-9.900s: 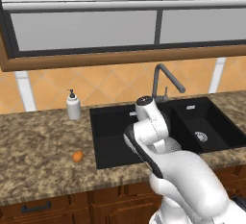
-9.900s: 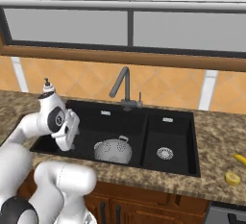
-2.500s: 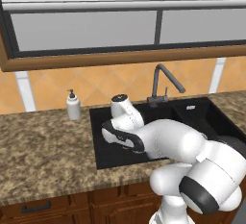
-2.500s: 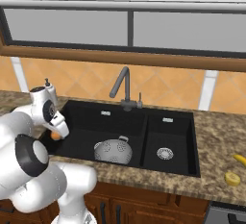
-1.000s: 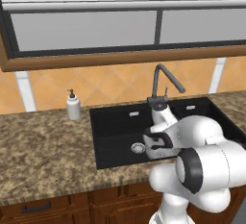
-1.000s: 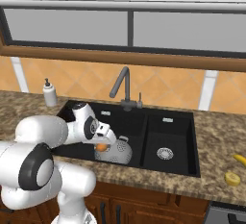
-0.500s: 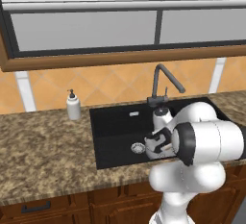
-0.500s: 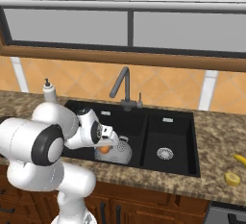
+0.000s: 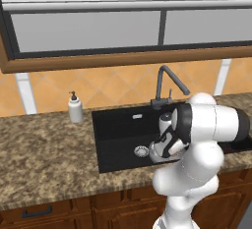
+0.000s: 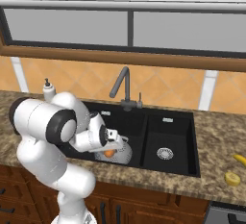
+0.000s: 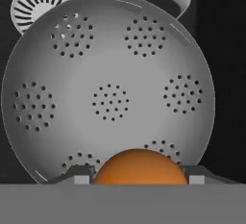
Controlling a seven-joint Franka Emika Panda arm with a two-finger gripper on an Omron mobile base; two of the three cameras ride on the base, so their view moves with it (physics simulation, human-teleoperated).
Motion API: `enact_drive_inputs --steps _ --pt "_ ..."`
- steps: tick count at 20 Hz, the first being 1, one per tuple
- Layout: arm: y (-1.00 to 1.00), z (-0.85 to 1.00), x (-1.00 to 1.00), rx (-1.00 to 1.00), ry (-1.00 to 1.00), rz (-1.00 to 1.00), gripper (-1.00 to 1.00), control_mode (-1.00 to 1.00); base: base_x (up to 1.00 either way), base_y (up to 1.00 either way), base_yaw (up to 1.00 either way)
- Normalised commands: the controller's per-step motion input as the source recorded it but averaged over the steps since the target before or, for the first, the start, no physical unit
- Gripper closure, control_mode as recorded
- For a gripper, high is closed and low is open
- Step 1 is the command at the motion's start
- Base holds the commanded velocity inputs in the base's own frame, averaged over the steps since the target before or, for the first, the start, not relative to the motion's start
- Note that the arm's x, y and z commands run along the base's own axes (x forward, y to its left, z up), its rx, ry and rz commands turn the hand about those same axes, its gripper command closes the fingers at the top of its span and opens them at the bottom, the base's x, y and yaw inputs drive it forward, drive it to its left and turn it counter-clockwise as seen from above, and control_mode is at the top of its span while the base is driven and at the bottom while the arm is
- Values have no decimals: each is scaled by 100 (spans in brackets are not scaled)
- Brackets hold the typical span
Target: Put the colander in the sink, put the kiwi, tangerine, banana in the colander, and turn on the sink faucet and pour water over the colander.
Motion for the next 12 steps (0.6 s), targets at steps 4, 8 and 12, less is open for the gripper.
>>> enact_drive_inputs --steps 4,8,12 --pt "-6 -15 14 0 8 1 100 -100 0 0 0" --pt "-6 -9 22 0 5 0 100 -100 0 0 0" --pt "-10 -9 21 0 1 0 -100 -100 0 0 0"
